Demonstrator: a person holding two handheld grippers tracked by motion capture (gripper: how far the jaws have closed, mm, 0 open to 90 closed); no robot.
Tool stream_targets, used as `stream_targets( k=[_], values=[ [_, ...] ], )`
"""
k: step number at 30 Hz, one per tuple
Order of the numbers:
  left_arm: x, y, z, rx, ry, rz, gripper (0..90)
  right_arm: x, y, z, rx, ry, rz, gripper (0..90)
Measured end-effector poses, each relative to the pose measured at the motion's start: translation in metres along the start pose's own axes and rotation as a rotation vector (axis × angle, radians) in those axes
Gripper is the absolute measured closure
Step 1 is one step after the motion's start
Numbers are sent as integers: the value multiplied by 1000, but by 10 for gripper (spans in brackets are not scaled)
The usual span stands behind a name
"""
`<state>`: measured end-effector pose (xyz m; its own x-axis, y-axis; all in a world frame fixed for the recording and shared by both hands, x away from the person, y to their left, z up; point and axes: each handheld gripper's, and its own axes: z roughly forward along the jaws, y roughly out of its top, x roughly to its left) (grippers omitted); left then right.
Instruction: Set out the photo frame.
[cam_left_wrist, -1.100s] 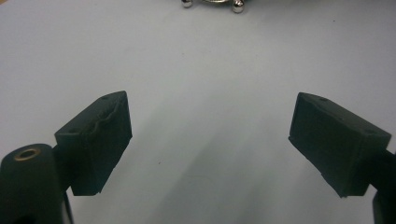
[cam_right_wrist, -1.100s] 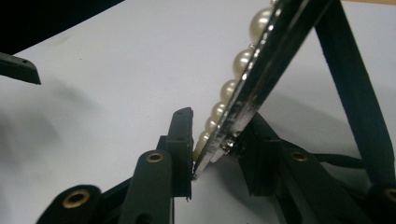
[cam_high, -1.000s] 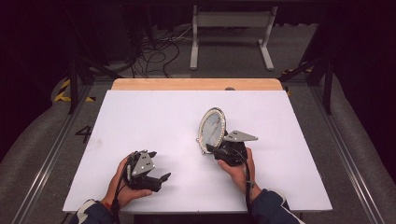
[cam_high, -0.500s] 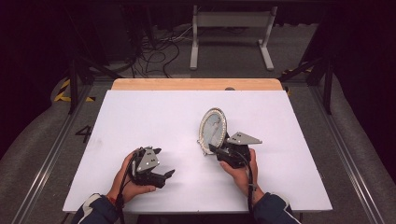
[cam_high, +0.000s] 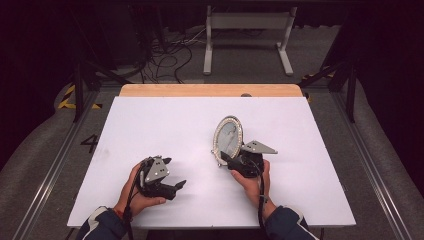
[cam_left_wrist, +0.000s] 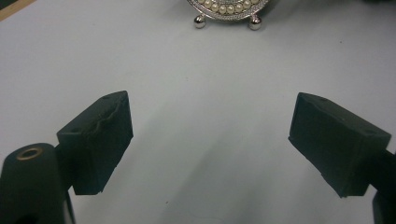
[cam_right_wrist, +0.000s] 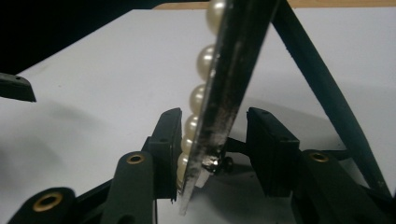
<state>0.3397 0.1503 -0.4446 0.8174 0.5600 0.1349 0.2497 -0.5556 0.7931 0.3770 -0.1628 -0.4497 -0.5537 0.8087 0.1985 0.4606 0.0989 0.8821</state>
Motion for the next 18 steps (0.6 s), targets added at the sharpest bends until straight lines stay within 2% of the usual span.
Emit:
stream_targets(
  k=[1,2,4,13,18],
  values=[
    [1,1,0,-4,2,1,139,1,0,-1,1,14,-23,648],
    [2,1,0,-7,1,-7,139,1,0,-1,1,14,-23,648],
    [3,1,1,-8,5,-9,140,3,1,-1,8,30,-34,704],
    [5,-2,-2,-1,14,-20,142,-4,1,-7,37,68,-21,765],
    [6,-2,-3,-5,12,-11,142,-7,2,-10,52,85,-28,773]
  ],
)
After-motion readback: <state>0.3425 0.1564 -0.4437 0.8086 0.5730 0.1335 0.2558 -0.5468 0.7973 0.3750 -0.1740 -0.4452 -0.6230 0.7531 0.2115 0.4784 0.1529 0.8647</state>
